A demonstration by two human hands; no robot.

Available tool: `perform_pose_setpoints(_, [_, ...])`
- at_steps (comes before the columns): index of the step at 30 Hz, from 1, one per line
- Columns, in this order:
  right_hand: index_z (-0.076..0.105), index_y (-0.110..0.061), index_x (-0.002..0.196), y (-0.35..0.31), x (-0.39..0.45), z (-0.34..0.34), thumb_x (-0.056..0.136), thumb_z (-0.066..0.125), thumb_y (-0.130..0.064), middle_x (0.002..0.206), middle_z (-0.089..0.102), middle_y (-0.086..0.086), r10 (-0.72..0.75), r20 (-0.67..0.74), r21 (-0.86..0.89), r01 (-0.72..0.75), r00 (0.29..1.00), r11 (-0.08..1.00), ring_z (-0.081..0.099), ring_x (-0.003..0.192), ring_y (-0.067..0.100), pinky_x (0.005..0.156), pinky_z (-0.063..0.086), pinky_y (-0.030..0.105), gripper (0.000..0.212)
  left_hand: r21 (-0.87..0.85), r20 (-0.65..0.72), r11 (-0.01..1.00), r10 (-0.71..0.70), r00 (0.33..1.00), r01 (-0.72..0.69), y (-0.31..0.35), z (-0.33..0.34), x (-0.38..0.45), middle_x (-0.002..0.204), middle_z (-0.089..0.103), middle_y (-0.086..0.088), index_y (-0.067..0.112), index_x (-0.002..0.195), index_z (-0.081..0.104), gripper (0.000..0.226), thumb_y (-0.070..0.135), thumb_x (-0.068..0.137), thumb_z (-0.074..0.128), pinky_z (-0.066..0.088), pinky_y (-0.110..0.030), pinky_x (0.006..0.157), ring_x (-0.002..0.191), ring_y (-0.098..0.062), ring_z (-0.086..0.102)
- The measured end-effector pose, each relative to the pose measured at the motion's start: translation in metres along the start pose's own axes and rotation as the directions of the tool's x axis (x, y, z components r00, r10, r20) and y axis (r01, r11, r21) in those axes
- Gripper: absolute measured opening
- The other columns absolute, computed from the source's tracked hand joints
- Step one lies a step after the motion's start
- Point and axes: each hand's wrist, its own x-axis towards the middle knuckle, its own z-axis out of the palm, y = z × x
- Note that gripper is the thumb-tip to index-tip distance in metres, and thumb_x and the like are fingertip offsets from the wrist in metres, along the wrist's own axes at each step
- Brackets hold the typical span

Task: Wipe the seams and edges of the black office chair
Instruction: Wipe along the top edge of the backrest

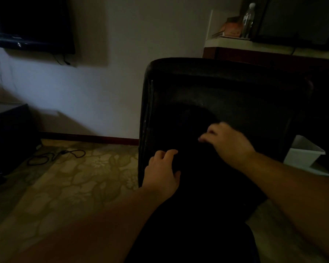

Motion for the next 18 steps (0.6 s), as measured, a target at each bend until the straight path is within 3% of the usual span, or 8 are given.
perform_pose_setpoints(2, [0.052,-0.036,0.133,0.011,0.016,-0.026,0.093,0.057,-0.031,0.126,0.046,0.0,0.085,-0.06,0.014,-0.085,0.995,0.996,0.043,0.11,0.016,0.079,0.036,0.022,0.041,0.004,-0.007,1.0,0.011,1.0,-0.011,0.0,0.0,-0.005,0.146,0.036,0.002,0.034,0.152,0.031,0.062,0.034,0.098,0.062,0.041,-0.046,0.111,0.134,-0.025,0.039])
perform_pose_setpoints(6, [0.058,-0.028,0.129,0.015,0.051,-0.058,0.087,0.046,-0.039,0.119,0.051,0.006,0.102,-0.214,0.015,-0.101,0.971,0.995,0.047,0.103,0.021,0.076,0.042,0.029,0.045,0.072,-0.054,0.997,0.014,0.998,-0.01,-0.001,-0.001,-0.007,0.144,0.038,0.003,0.036,0.151,0.031,0.062,0.036,0.096,0.061,0.043,-0.041,0.105,0.131,-0.022,0.04])
perform_pose_setpoints(10, [0.061,-0.022,0.126,0.008,0.089,-0.054,0.094,0.057,-0.016,0.117,0.053,0.009,0.112,-0.289,0.078,-0.093,0.951,0.993,0.047,0.103,0.026,0.08,0.047,0.038,0.033,0.088,-0.043,0.996,-0.016,0.999,0.02,-0.01,-0.005,-0.01,0.141,0.038,0.002,0.036,0.149,0.032,0.062,0.035,0.095,0.062,0.045,-0.04,0.104,0.128,-0.022,0.043])
perform_pose_setpoints(12, [0.061,-0.021,0.126,0.006,0.103,-0.041,0.093,0.058,-0.017,0.117,0.052,0.008,0.129,-0.253,0.135,-0.097,0.959,0.986,0.047,0.104,0.026,0.081,0.044,0.036,0.033,0.1,-0.059,0.995,-0.021,0.998,0.027,-0.016,-0.008,-0.012,0.141,0.039,0.001,0.034,0.149,0.034,0.062,0.034,0.094,0.063,0.046,-0.04,0.105,0.127,-0.022,0.045])
perform_pose_setpoints(15, [0.059,-0.025,0.129,-0.01,0.102,-0.007,0.09,0.05,-0.034,0.113,0.049,0.0,0.142,-0.174,0.292,-0.087,0.974,0.952,0.047,0.101,0.02,0.08,0.039,0.03,0.041,0.113,-0.05,0.992,-0.053,0.997,0.058,-0.029,-0.017,-0.013,0.145,0.037,-0.002,0.03,0.152,0.033,0.063,0.032,0.095,0.062,0.046,-0.035,0.103,0.129,-0.024,0.045])
perform_pose_setpoints(18, [0.059,-0.026,0.131,-0.034,0.075,0.037,0.09,0.045,-0.038,0.114,0.051,0.001,0.06,-0.089,0.318,-0.029,0.994,0.948,0.047,0.099,0.015,0.083,0.046,0.033,0.045,0.114,-0.015,0.987,-0.112,0.994,0.113,-0.041,-0.026,-0.013,0.145,0.037,-0.003,0.029,0.151,0.033,0.062,0.032,0.096,0.061,0.046,-0.036,0.102,0.129,-0.026,0.045])
